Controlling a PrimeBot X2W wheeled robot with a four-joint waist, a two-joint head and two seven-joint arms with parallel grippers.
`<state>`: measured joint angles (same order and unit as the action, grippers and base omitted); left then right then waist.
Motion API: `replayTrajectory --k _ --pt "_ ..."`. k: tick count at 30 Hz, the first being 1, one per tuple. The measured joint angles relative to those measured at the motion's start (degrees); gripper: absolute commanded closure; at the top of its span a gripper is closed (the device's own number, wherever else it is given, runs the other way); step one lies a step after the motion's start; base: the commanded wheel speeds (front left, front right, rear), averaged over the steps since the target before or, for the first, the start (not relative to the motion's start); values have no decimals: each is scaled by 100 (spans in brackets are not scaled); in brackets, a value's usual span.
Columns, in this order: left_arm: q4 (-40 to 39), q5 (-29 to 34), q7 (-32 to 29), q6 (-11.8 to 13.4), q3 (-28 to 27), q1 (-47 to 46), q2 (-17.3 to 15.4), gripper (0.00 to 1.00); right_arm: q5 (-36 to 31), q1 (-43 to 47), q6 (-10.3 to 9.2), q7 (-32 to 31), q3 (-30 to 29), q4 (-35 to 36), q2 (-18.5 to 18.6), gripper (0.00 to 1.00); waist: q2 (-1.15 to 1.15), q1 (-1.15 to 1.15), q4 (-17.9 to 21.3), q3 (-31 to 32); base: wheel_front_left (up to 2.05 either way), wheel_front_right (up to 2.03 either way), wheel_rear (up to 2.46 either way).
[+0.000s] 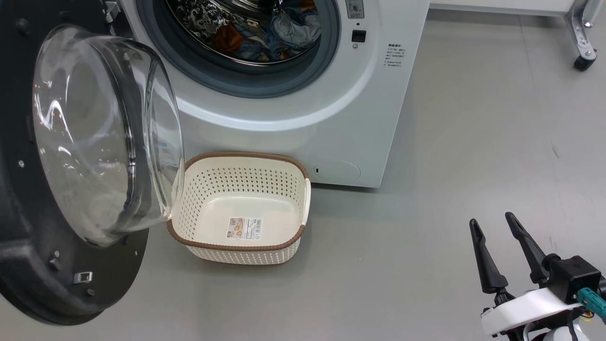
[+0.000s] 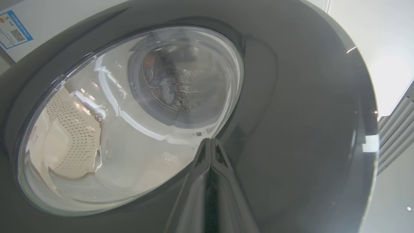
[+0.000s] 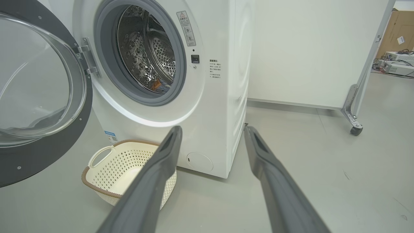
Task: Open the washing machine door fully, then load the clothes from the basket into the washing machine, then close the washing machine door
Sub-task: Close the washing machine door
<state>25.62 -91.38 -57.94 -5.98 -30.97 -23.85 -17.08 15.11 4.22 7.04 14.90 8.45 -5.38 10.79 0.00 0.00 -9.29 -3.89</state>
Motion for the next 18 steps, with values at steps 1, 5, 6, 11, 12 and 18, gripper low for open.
replayTrajectory --k 1,5,6,11,12,18 --pt "-55 0 0 3 27 6 33 100 0 0 0 0 2 0 -13 0 0 0 17 8 0 0 0" --pt "-290 9 7 47 153 9 209 100 0 0 0 0 26 0 -42 0 0 0 92 33 0 0 0" --pt "-344 19 23 59 180 9 263 100 0 0 0 0 26 0 -46 0 0 0 112 40 0 0 0" --pt "-600 68 122 107 356 9 476 100 0 -1 0 0 46 1 -75 0 0 0 214 66 0 0 0" --pt "-634 76 146 112 377 9 520 100 -1 -1 0 1 56 1 -88 0 0 0 237 71 0 0 0" --pt "-881 291 270 208 556 8 739 100 -1 -2 0 0 85 0 -116 0 0 0 387 89 0 0 0"
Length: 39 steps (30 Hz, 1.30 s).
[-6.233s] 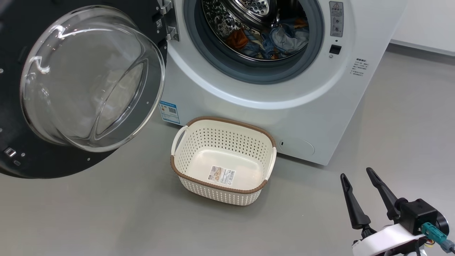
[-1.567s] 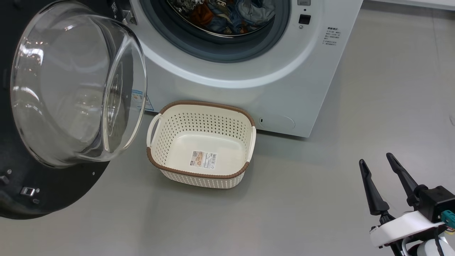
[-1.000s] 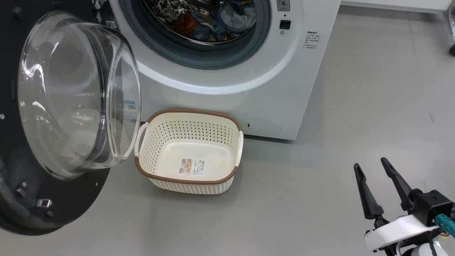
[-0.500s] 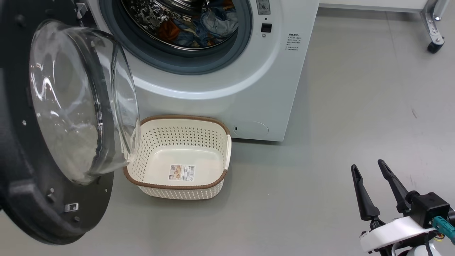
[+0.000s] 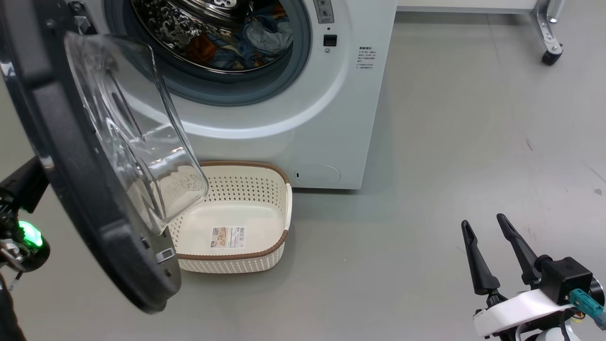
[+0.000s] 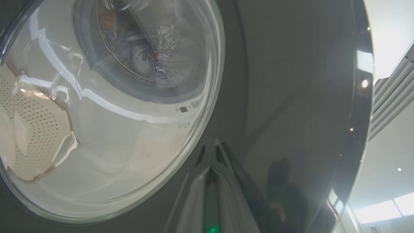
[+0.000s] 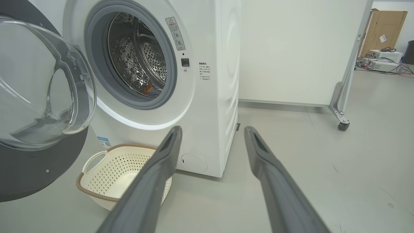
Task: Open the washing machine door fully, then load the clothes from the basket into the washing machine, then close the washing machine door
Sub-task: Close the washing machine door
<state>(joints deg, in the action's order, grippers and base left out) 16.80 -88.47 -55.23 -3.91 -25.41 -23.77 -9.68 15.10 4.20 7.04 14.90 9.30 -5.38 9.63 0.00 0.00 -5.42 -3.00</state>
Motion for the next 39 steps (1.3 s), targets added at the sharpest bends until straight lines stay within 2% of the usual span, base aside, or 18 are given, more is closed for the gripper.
replayTrajectory --k 15,39 --pt "-258 423 396 99 570 -250 546 100 0 -18 0 0 40 -2 -48 0 0 0 322 -7 0 0 0" --pt "34 476 849 170 655 -445 660 100 1 -138 0 1 162 -60 -38 0 0 0 825 41 0 0 0"
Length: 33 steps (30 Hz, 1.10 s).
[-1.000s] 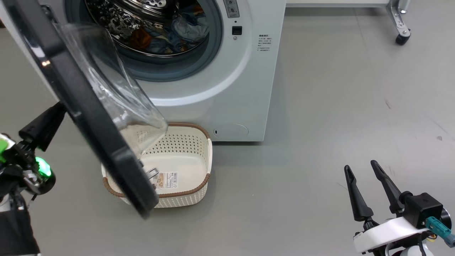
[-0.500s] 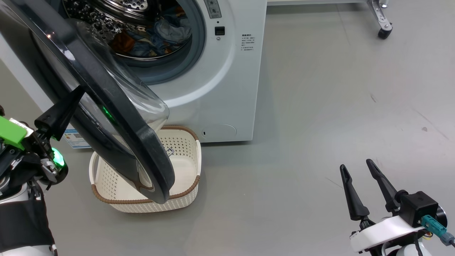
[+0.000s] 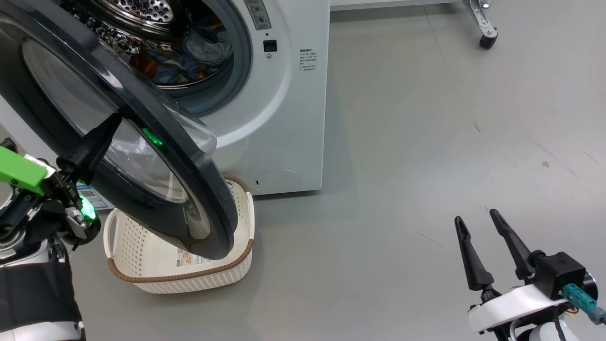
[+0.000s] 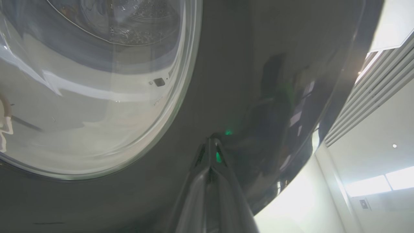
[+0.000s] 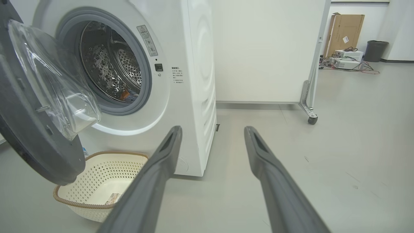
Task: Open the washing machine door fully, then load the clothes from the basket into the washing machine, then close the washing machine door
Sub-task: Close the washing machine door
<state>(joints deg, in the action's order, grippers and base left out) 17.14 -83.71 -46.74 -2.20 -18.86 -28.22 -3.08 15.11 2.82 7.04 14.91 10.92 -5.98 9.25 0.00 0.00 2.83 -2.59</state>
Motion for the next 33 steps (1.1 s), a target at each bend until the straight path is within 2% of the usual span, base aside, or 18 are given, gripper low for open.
replayTrajectory --k 8,11,15,17,18,20,21,22,29,33 --pt "92 13 101 -2 8 -27 18 100 0 0 0 0 -67 0 9 0 0 0 37 26 0 0 0" --pt "87 196 133 -33 12 -24 -8 100 0 1 0 0 -69 0 4 0 0 0 42 37 0 0 0" --pt "-26 628 223 -192 80 62 -260 98 0 10 0 -1 -103 2 -2 0 0 0 38 51 0 0 0" --pt "-111 713 343 -242 47 152 -355 66 0 13 0 -1 -131 3 -4 0 0 0 28 57 0 0 0" --pt "-146 777 402 -272 43 205 -393 66 0 16 0 -1 -145 4 -4 0 0 0 20 59 0 0 0" --pt "-223 951 530 -331 38 311 -420 51 0 37 0 0 -209 5 -5 0 0 0 -5 61 0 0 0" --pt "-298 1095 634 -364 37 387 -452 9 0 41 0 -1 -209 7 -2 0 0 0 -18 61 0 0 0" --pt "-339 1180 734 -386 27 447 -493 0 0 48 0 -1 -234 9 -4 0 0 0 -30 62 0 0 0" --pt "-768 2482 1835 -470 123 1118 -688 0 -1 131 1 -1 -355 57 -9 0 0 0 -154 31 0 0 0" --pt "-925 3071 2484 -490 267 1503 -691 0 -1 130 0 0 -346 71 -4 0 0 0 -186 1 0 0 0"
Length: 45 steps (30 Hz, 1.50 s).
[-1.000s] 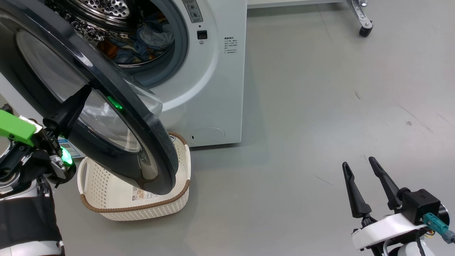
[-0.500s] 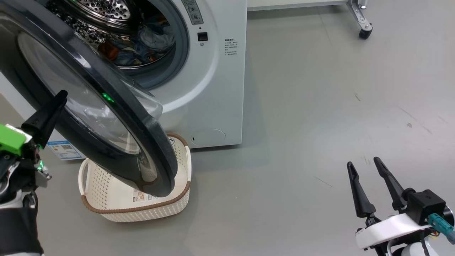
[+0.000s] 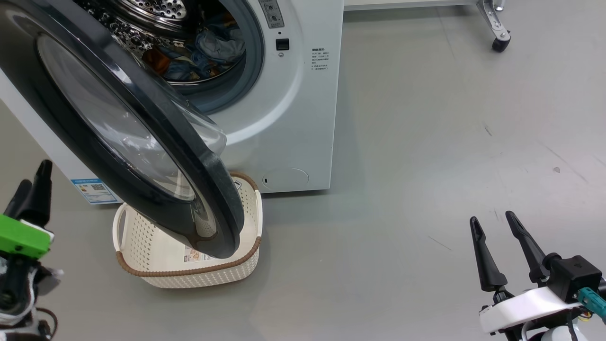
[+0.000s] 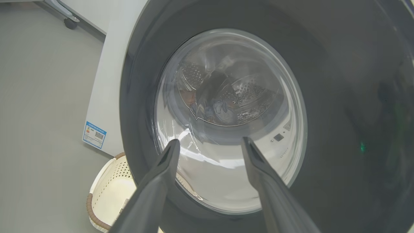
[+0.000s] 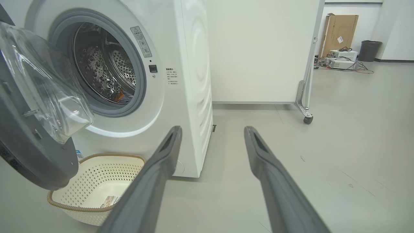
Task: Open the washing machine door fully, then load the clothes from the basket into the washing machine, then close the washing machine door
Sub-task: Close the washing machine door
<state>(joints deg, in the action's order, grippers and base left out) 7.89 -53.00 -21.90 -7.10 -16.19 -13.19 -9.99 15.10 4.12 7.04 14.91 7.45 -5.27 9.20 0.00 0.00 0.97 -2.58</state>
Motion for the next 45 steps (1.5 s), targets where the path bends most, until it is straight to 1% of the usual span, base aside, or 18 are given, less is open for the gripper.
replayTrajectory --k 2,5,10,14,18,21,31,35,36,37,38,39,40,41,42,45 --pt "-98 263 342 0 132 195 37 0 1 0 0 0 -1 3 5 0 0 0 -9 -11 0 0 0" --pt "-338 854 882 0 472 470 -18 0 0 -1 0 0 -9 21 20 0 0 0 -15 -30 0 0 0" --pt "-439 1318 1586 -1 910 929 -7 0 -3 -1 0 -1 -63 34 45 0 0 0 -13 -52 0 0 0" --pt "-281 1646 2164 -1 1033 1263 5 0 -10 -1 0 0 -86 29 60 0 0 0 -10 -40 0 0 0" --pt "-101 1935 2529 -2 1312 1592 10 0 -15 -1 0 0 -110 22 77 0 0 0 -7 -10 0 0 0" --pt "90 2096 2762 -2 1510 1762 16 0 -20 2 0 0 -153 -9 113 0 0 0 -22 32 0 0 0" --pt "492 2124 3415 -2 1561 1855 119 0 -114 9 0 0 -138 -75 181 0 0 0 -91 139 0 0 0" --pt "646 2139 3459 -2 1599 1857 129 0 -146 21 0 -1 -155 -127 190 0 0 0 -113 170 0 0 0" --pt "667 2163 3465 -2 1603 1858 129 0 -153 26 0 -1 -163 -136 190 3 0 0 -118 178 0 0 0" --pt "684 2178 3466 -2 1607 1858 129 0 -157 30 0 -1 -172 -152 189 11 0 0 -123 186 0 0 0" --pt "712 2178 3467 -2 1614 1858 130 0 -157 37 0 0 -180 -170 189 28 0 0 -127 193 0 0 0" --pt "747 2178 3496 -2 1619 1858 132 0 -157 52 0 0 -183 -190 188 56 0 0 -130 200 0 0 0" --pt "776 2178 3516 -3 1625 1858 133 0 -157 70 0 0 -185 -216 185 73 0 0 -133 207 0 0 0" --pt "801 2178 3516 -2 1633 1858 133 0 -157 91 0 -1 -186 -241 180 95 0 0 -136 213 0 0 0" --pt "818 2178 3516 -3 1641 1858 133 0 -157 109 0 -1 -186 -266 177 100 0 0 -138 219 0 0 0" --pt "846 2178 3545 -3 1655 1858 133 0 -157 115 0 -1 -185 -298 165 100 0 0 -141 235 0 0 0"
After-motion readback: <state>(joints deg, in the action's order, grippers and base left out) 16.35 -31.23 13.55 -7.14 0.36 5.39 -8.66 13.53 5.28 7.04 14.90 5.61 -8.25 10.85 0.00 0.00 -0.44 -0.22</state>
